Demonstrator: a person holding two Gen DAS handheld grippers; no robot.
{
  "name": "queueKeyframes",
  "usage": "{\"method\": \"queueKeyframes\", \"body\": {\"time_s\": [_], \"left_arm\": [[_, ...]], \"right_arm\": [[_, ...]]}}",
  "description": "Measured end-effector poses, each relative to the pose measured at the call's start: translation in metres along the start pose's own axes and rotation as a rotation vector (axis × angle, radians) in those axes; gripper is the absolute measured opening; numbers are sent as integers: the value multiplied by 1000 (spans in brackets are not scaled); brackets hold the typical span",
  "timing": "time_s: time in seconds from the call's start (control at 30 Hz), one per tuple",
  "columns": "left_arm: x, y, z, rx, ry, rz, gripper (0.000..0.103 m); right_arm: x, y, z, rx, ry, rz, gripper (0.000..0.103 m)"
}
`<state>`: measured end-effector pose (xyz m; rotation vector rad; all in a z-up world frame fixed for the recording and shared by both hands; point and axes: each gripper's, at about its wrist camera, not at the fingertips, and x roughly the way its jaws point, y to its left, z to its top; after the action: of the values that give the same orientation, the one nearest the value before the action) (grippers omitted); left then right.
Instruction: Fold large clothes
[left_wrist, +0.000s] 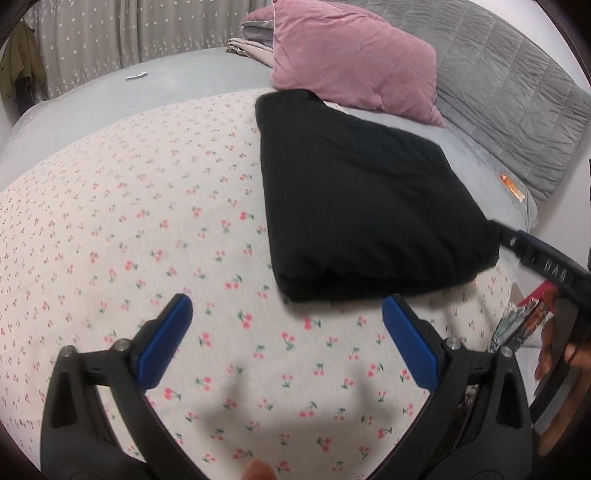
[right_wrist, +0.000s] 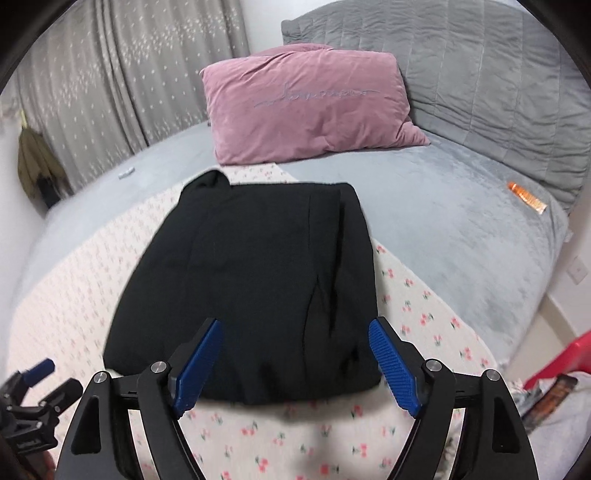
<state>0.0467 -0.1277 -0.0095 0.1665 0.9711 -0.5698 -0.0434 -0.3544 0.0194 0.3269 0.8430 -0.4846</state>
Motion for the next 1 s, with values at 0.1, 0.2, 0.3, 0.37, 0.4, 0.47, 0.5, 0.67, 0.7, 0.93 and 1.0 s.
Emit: {"method": "queueKeyframes", "body": {"time_s": [0.1, 0.2, 0.3, 0.37, 0.4, 0.47, 0.5, 0.67, 0.7, 0.93, 1.0], "left_arm": [[3, -6, -11, 6, 0, 47, 102], [7, -8, -15, -14, 10, 50, 102], [7, -14, -18, -1, 0, 91, 102], [7, -17, -19, 12, -9, 123, 102], [7, -18, -20, 16, -8, 131, 102], [9, -17, -22, 9, -2, 134, 102], [9, -16, -22, 6, -1, 135, 102], [9, -15, -23, 3, 0, 140, 102], [10, -15, -23, 4, 1, 139, 102], [10, -15, -23, 1, 3, 132, 102], [11, -16, -23, -1, 7, 132, 102]], "right_arm": [[3, 14, -22, -51, 17, -56, 83], [3, 21, -42, -60, 26, -95, 83], [6, 24, -57, -59, 65, -98, 83], [7, 27, -63, -73, 79, -105, 83], [8, 29, -65, -84, 82, -111, 83], [8, 31, -66, -94, 81, -119, 83], [9, 31, -66, -95, 81, -122, 83], [11, 27, -65, -90, 83, -144, 83], [12, 26, -65, -91, 85, -144, 83], [12, 26, -64, -87, 93, -134, 83], [12, 24, -64, -83, 94, -128, 83]]}}
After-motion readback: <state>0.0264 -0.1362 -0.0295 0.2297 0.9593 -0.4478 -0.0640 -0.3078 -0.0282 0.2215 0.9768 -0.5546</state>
